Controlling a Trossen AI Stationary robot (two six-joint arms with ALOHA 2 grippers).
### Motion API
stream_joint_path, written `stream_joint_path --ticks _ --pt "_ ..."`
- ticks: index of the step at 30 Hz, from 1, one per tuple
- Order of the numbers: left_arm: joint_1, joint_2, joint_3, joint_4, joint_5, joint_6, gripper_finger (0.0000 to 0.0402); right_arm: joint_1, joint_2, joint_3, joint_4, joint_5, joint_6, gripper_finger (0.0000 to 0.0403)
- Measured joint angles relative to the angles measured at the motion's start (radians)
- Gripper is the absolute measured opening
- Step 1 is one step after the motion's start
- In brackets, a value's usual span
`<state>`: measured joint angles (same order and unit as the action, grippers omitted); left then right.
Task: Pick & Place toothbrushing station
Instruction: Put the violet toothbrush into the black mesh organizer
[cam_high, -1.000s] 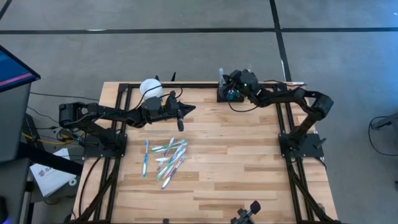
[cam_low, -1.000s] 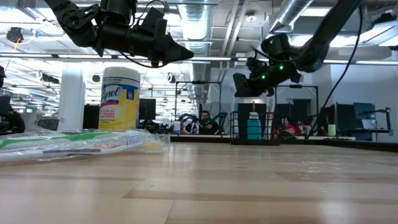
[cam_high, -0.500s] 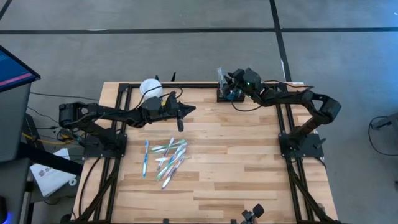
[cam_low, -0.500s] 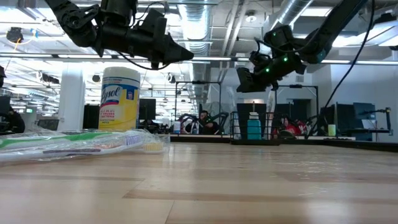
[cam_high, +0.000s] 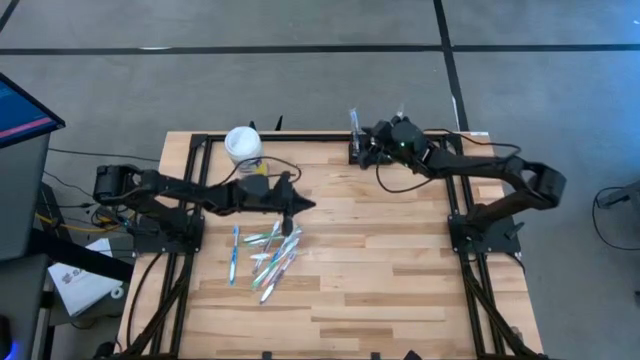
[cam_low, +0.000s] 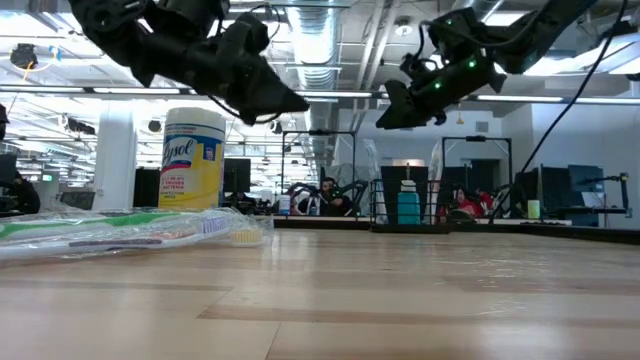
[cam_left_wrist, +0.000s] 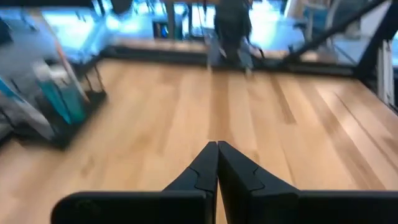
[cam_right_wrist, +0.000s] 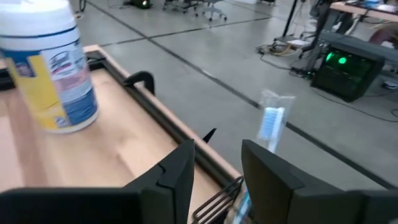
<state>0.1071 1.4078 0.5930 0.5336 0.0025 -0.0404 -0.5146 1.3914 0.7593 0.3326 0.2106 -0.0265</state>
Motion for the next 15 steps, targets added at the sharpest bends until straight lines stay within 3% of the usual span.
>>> stream_joint_path --ticks 15 --pt "-0.089 0.0 0.0 -0.456 -0.003 -0.243 0.0002 0.072 0.004 0.0 -0.065 0.0 0.0 0.012"
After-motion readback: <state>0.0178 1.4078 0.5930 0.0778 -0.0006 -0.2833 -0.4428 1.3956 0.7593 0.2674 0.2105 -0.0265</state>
